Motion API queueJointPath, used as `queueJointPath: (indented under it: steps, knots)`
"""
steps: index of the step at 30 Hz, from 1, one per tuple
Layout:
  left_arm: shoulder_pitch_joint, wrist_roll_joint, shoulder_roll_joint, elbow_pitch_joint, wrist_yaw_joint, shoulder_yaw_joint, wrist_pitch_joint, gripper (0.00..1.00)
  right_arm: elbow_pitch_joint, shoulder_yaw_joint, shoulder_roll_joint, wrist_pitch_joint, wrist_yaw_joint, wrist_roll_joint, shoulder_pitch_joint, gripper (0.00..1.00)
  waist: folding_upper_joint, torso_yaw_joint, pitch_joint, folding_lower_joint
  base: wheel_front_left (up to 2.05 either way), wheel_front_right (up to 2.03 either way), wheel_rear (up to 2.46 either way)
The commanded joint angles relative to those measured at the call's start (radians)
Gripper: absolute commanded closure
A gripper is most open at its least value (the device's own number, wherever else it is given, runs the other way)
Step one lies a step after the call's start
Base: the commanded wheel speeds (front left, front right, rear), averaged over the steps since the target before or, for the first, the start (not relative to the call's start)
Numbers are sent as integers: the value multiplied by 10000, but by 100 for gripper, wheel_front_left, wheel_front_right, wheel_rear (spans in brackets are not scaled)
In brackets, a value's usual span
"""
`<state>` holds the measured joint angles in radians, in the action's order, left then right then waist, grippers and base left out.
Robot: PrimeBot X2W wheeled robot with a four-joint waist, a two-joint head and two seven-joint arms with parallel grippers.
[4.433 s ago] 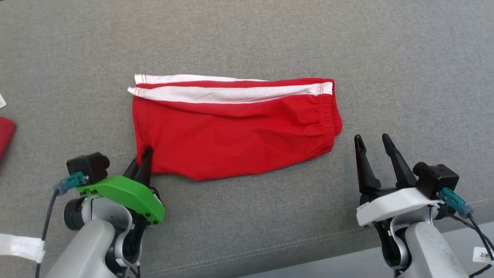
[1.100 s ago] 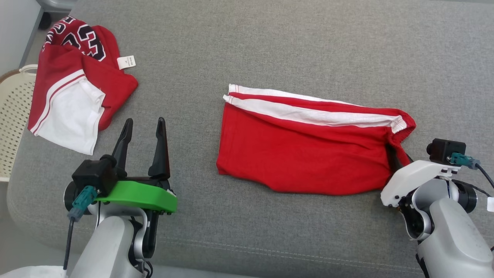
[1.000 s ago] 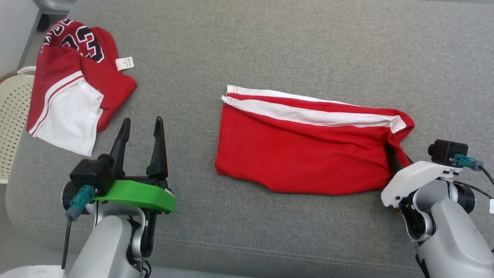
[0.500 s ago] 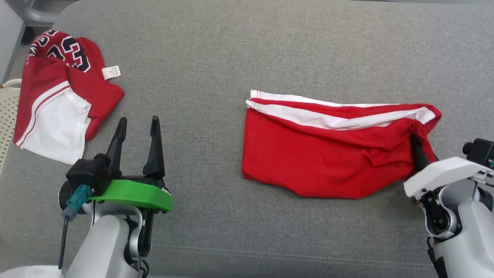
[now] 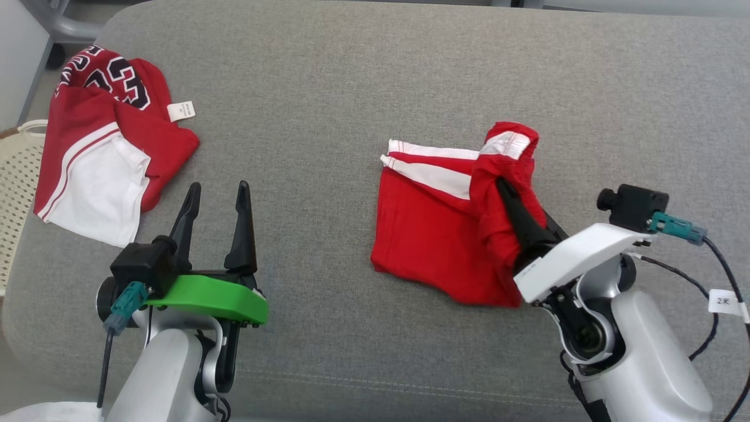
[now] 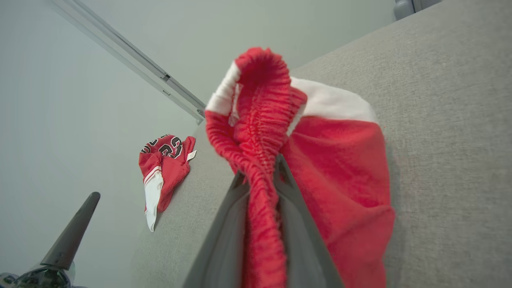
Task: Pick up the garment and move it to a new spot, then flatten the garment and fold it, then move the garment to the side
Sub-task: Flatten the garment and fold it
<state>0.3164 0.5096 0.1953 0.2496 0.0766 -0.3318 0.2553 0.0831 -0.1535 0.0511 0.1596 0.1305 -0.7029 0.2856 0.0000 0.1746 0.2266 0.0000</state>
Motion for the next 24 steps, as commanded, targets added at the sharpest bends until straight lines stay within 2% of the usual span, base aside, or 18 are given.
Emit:
queueJointPath:
  steps: [1, 2, 4, 5, 11, 12, 13, 14, 17, 22, 24]
  knots:
    - [75, 16, -56, 23, -26, -64, -22, 0, 428, -340, 16, -296, 3, -58, 294, 100, 0, 179, -5, 0, 0, 0, 0]
    - [92, 6, -85, 46, -43, -111, -26, 0, 752, -589, 13, -518, 3, 171, 471, 100, 0, 259, -15, 0, 0, 0, 0]
    - [99, 9, -123, 76, -55, -156, -29, 0, 1484, -1075, 7, -900, 3, -156, 768, 100, 0, 409, -25, 0, 0, 0, 0]
    - [100, 10, -141, 105, -62, -190, -24, 0, 1834, -1280, 12, -1119, 3, 129, 995, 100, 0, 489, -34, 0, 0, 0, 0]
    - [108, 91, -214, 280, 14, -231, -34, 0, 3645, -2083, 10, -2154, 3, 180, 1839, 100, 0, 825, -3, 0, 0, 0, 0]
    - [93, 101, -196, 284, 13, -217, -28, 0, 3856, -2196, 13, -2286, 3, 49, 1981, 65, 0, 830, 7, 0, 0, 0, 0]
    - [79, 106, -180, 294, 20, -207, -23, 0, 4046, -2339, 20, -2428, 3, -68, 2117, 8, 0, 826, 14, 0, 0, 0, 0]
    - [71, 105, -162, 299, 27, -195, -18, 0, 4242, -2490, 22, -2533, 3, -90, 2238, 0, 0, 815, 23, 0, 0, 0, 0]
    - [85, 102, -150, 323, 47, -177, -4, 0, 4570, -3005, 10, -2859, 3, -640, 2490, 0, 0, 794, 20, 0, 0, 0, 0]
    - [107, 116, -182, 341, 69, -148, 5, 0, 4423, -4250, 22, -3014, 2, -1613, 2717, 0, 0, 699, -28, 0, 0, 0, 0]
    - [73, 100, -148, 307, 107, -124, 15, 0, 4296, -4622, 19, -3162, 3, -1574, 2843, 0, 0, 611, -39, 0, 0, 0, 0]
